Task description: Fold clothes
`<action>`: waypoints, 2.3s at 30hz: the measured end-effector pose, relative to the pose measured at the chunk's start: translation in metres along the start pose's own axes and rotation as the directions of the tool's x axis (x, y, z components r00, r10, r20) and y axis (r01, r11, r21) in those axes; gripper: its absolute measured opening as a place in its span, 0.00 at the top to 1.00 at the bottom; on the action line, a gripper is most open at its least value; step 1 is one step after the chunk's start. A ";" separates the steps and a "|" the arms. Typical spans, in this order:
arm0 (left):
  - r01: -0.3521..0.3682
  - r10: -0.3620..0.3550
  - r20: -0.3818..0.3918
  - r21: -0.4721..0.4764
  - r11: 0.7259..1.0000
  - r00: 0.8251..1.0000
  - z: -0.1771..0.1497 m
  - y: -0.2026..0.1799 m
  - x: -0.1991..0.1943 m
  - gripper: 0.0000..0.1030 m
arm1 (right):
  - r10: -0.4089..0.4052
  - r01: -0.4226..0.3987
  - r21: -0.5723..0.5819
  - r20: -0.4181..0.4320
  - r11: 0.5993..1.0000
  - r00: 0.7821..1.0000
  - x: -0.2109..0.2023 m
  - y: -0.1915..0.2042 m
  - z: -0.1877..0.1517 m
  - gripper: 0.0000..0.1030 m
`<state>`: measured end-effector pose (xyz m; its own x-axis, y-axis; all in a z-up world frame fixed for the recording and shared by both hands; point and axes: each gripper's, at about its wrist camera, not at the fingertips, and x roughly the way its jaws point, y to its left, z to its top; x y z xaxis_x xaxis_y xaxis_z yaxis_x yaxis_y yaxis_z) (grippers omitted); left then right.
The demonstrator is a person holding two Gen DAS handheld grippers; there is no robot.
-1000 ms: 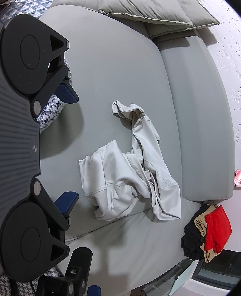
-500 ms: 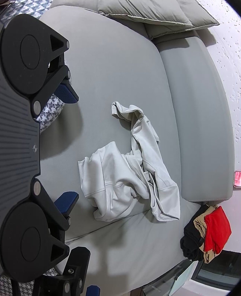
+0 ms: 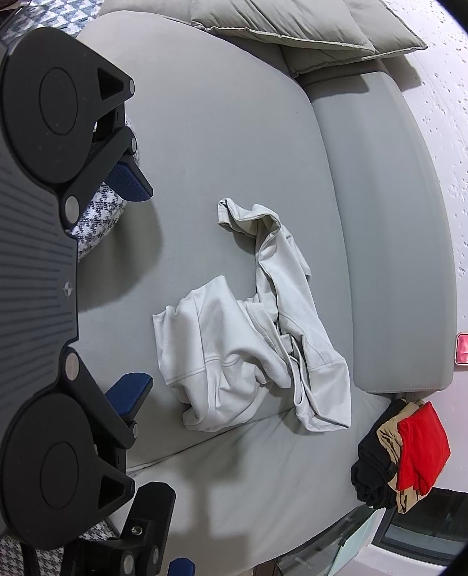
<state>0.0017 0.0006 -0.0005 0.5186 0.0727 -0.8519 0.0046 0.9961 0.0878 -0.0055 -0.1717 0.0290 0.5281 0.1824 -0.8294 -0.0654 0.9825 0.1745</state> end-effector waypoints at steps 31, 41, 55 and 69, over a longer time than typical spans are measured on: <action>-0.013 0.020 0.065 -0.098 0.995 0.998 0.008 0.043 0.003 0.10 | 0.013 -0.019 0.122 0.053 0.992 0.999 0.007 -0.036 0.008 0.06; 0.121 -0.110 0.079 -0.141 0.983 0.991 0.026 0.063 0.060 0.39 | 0.186 -0.214 0.263 0.129 0.941 0.974 0.062 -0.090 0.034 0.49; 0.377 -0.397 -0.040 -0.237 0.895 0.917 0.046 0.061 0.165 0.26 | 0.269 -0.278 0.339 0.076 0.899 0.960 0.183 -0.131 0.109 0.36; -0.076 -0.003 0.396 0.183 0.980 0.918 0.161 0.043 0.076 0.96 | 0.217 -0.319 0.426 0.273 0.847 0.937 0.148 -0.109 0.222 0.97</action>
<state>0.1790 0.0409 0.0222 0.8150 0.0445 -0.5778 0.1217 0.9617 0.2457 0.2682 -0.2598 0.0052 0.7118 0.3734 -0.5949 0.1363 0.7574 0.6385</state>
